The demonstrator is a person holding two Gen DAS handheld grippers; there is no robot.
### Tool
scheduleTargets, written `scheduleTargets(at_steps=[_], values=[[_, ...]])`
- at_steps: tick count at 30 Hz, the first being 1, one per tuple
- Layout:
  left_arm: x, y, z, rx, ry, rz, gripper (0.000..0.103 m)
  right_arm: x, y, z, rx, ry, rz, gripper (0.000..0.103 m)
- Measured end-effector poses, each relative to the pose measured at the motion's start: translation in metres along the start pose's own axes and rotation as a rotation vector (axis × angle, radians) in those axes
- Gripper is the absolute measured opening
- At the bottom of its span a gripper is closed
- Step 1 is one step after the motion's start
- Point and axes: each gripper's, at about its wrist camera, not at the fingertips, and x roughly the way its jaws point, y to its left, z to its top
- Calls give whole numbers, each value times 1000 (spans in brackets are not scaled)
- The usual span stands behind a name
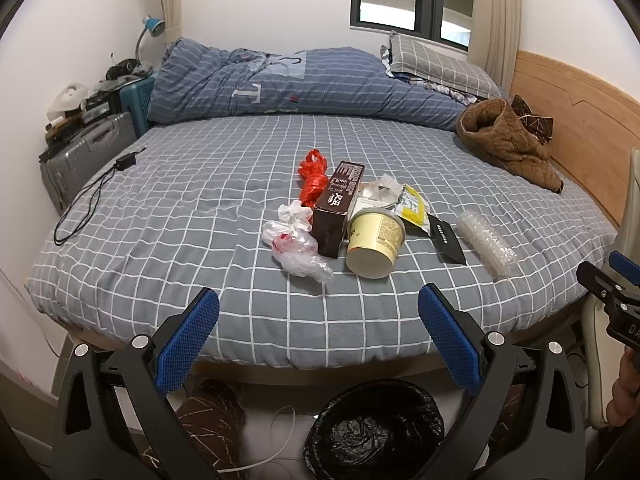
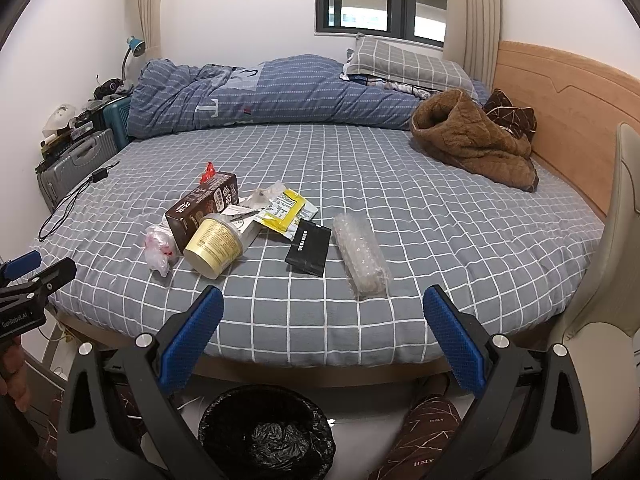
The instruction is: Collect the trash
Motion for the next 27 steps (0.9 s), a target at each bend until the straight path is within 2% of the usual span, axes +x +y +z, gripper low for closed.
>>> scheduleTargets(at_steps=[27], values=[[-3, 3, -6, 0, 13, 7, 97, -1, 6, -1, -13, 6, 5, 95]])
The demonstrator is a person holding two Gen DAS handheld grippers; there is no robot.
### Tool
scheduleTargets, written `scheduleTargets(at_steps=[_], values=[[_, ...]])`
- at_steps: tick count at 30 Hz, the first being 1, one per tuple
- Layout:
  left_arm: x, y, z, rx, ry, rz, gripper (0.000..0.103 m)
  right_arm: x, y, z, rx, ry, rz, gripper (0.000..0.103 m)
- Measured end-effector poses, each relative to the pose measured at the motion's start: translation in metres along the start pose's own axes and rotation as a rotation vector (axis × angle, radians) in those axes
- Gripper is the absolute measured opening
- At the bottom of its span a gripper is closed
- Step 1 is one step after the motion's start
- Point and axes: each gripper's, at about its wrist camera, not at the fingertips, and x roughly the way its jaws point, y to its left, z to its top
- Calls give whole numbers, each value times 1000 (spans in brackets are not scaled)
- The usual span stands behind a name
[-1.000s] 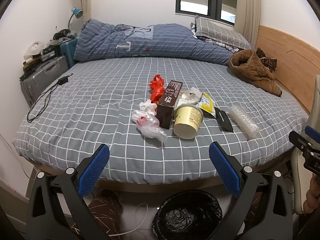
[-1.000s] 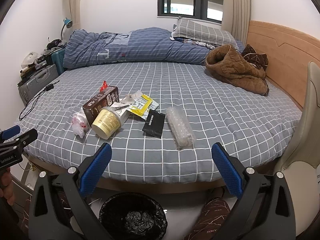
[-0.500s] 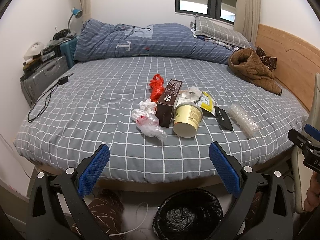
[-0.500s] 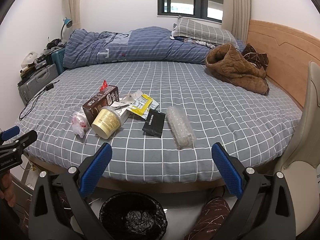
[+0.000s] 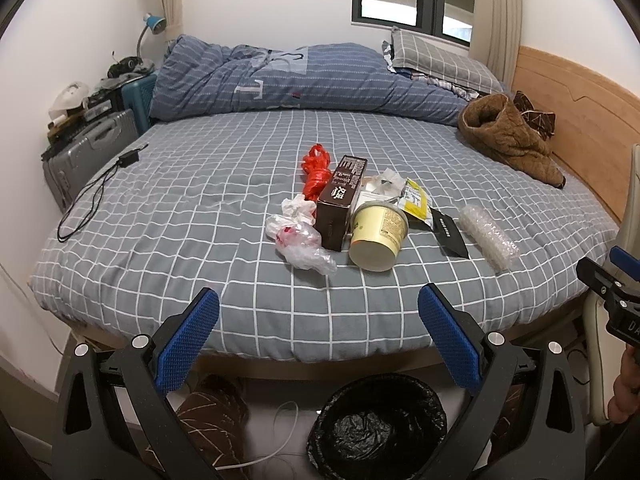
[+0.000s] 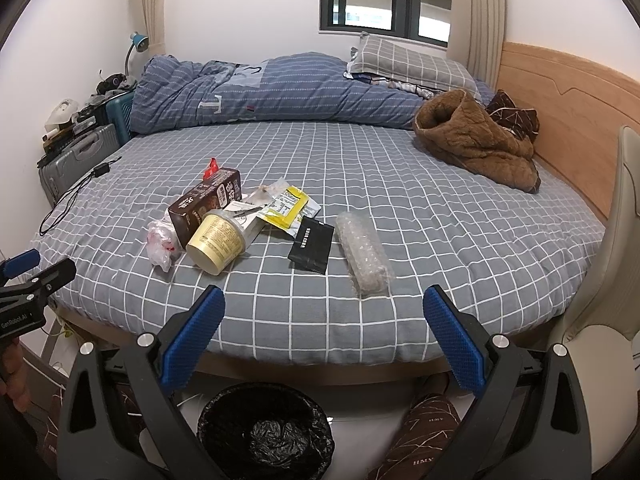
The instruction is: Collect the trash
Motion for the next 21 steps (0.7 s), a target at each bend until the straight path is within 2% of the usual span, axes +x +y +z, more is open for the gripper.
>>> scheduleTargets(at_steps=[21], values=[[-2, 0, 1, -1, 7, -3, 97, 1, 2, -1, 1, 3, 4, 95]])
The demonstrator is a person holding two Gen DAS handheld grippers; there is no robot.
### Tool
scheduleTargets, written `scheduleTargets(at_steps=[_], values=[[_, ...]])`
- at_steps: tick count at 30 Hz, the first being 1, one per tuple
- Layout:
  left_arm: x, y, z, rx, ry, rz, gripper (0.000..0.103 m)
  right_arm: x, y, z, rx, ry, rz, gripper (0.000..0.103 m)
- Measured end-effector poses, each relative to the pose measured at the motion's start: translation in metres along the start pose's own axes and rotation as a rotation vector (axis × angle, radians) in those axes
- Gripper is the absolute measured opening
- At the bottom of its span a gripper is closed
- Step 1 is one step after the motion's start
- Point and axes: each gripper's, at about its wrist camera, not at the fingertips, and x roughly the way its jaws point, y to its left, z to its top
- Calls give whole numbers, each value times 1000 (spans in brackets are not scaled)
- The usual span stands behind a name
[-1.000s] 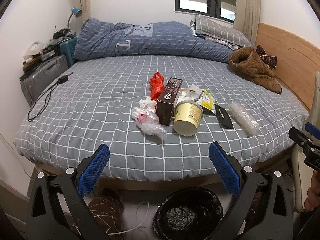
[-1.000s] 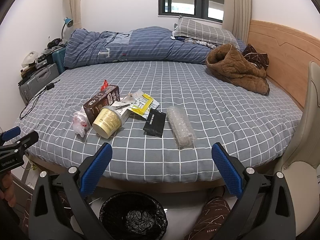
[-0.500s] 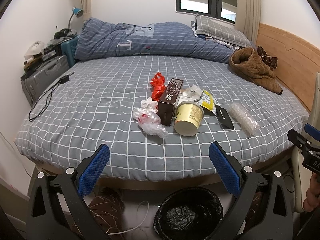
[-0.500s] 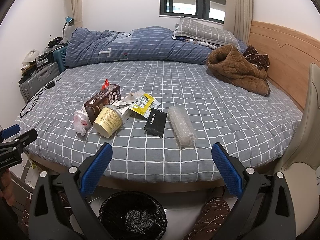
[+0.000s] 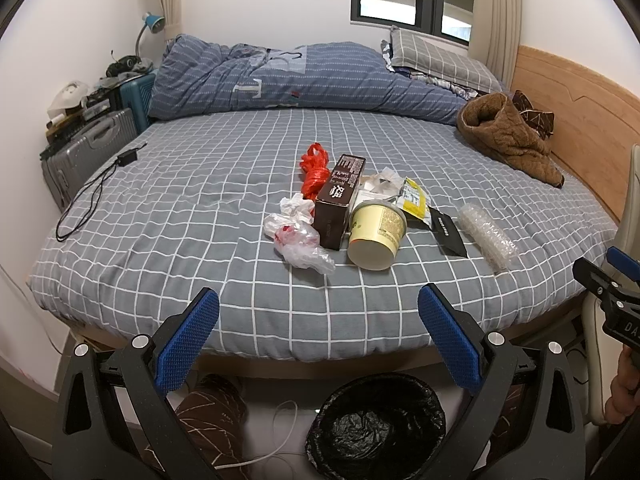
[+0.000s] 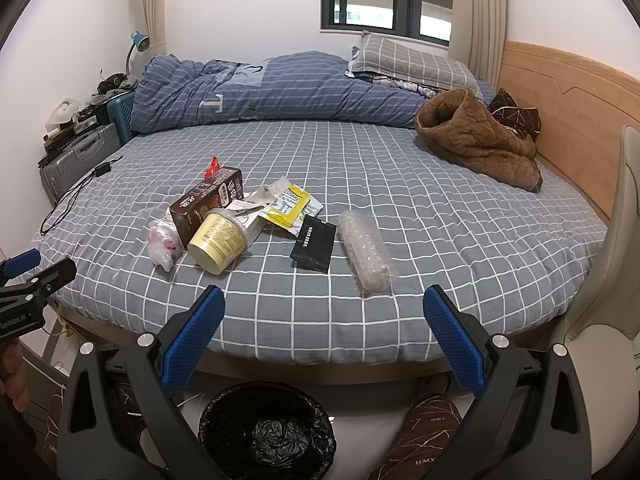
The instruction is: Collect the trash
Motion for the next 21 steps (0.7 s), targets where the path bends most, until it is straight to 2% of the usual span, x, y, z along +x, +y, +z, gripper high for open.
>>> scheduleTargets(at_steps=[11, 16, 21], values=[[9, 0, 6, -1, 13, 0, 97, 7, 0, 3, -1, 9, 4, 95], [26, -4, 17, 1, 31, -2, 97, 28, -6, 16, 1, 31, 0, 95], [58, -16, 30, 13, 62, -19, 97, 60, -17, 29, 2, 66, -15, 95]])
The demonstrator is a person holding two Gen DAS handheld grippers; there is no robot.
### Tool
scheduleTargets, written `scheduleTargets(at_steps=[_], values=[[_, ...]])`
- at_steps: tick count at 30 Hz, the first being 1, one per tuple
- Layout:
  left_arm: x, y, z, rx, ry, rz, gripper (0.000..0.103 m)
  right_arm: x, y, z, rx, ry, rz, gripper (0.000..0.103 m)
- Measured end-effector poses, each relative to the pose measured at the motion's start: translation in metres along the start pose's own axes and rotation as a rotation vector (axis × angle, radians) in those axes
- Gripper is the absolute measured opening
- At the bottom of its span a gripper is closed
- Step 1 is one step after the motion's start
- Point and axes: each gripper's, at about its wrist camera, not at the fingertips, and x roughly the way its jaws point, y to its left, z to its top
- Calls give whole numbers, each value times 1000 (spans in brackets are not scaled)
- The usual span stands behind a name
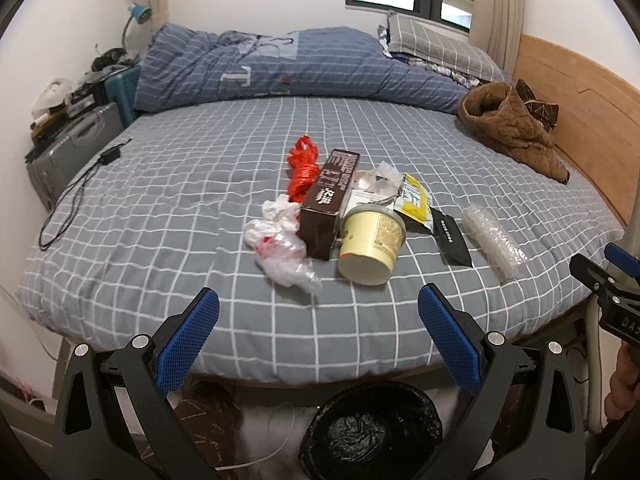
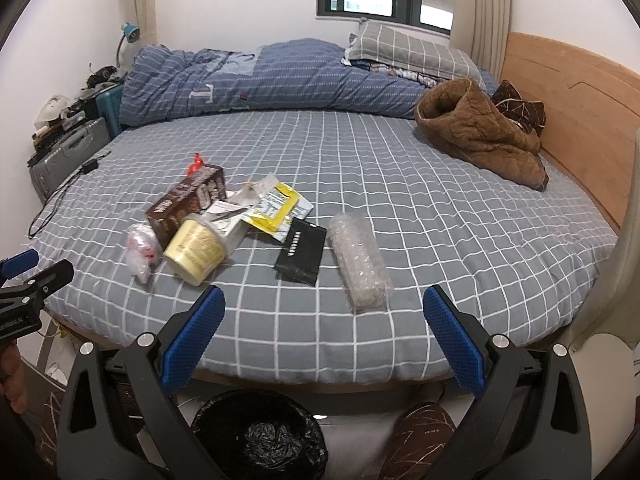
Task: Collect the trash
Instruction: 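Grasp the yellow-white paper cup with the left tool while the right tool grasps the bubble-wrap roll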
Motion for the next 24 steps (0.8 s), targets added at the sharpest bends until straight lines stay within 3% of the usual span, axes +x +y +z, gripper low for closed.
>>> scheduleTargets(at_steps=[8, 16, 24], values=[[68, -22, 14, 26, 78, -26, 97, 71, -21, 17, -8, 68, -23, 93], [129, -39, 16, 37, 148, -34, 97, 147, -39, 11, -3, 158, -19, 91], [163, -47, 16, 22, 175, -42, 97, 188, -49, 2, 9, 219, 10, 82]])
